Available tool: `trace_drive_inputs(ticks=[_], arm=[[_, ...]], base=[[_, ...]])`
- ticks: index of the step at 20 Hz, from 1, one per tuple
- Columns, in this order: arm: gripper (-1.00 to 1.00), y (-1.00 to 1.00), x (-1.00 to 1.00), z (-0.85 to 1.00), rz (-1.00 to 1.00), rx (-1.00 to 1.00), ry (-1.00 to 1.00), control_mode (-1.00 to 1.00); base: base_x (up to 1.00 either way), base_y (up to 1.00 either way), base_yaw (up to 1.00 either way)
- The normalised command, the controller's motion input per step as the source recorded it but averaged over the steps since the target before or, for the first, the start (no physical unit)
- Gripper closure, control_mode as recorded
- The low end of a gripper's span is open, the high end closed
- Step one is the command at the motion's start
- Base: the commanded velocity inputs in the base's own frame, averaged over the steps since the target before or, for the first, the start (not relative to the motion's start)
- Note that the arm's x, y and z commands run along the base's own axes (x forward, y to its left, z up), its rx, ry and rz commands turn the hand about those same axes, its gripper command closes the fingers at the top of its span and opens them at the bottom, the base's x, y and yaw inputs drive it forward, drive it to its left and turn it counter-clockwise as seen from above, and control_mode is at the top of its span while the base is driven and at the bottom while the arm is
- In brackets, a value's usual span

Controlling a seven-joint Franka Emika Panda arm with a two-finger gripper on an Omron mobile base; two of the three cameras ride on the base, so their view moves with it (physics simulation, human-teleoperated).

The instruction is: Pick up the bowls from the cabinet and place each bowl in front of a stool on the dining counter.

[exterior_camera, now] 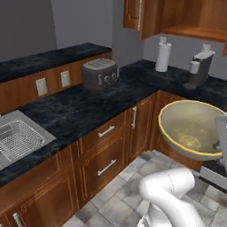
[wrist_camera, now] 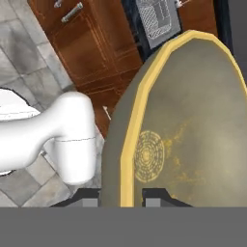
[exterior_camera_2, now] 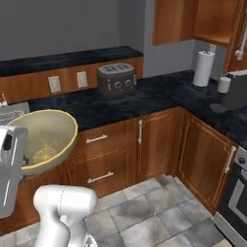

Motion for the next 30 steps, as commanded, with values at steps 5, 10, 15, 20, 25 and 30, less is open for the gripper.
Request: trace_drive_inputs(ticks=[5, 10, 15, 20, 25, 30], arm=[[1.00, 0.00, 0.00, 0.00, 0.00, 0.00, 0.00, 1.00], [1.00, 0.00, 0.00, 0.00, 0.00, 0.00, 0.00, 1.00], [1.00, 0.00, 0.00, 0.00, 0.00, 0.00, 0.00, 1.00], [1.00, 0.00, 0.00, 0.00, 0.00, 0.00, 0.00, 1.00], [1.00, 0.00, 0.00, 0.00, 0.00, 0.00, 0.00, 1.00], [1.00, 0.00, 0.00, 0.00, 0.00, 0.00, 0.00, 1.00]], base=[[-0.41, 0.64, 0.69], [-0.05, 0.85, 0.68], [0.00, 1.00, 0.57], [0.02, 1.00, 0.49], [0.21, 1.00, 0.31], [0.54, 1.00, 0.15]])
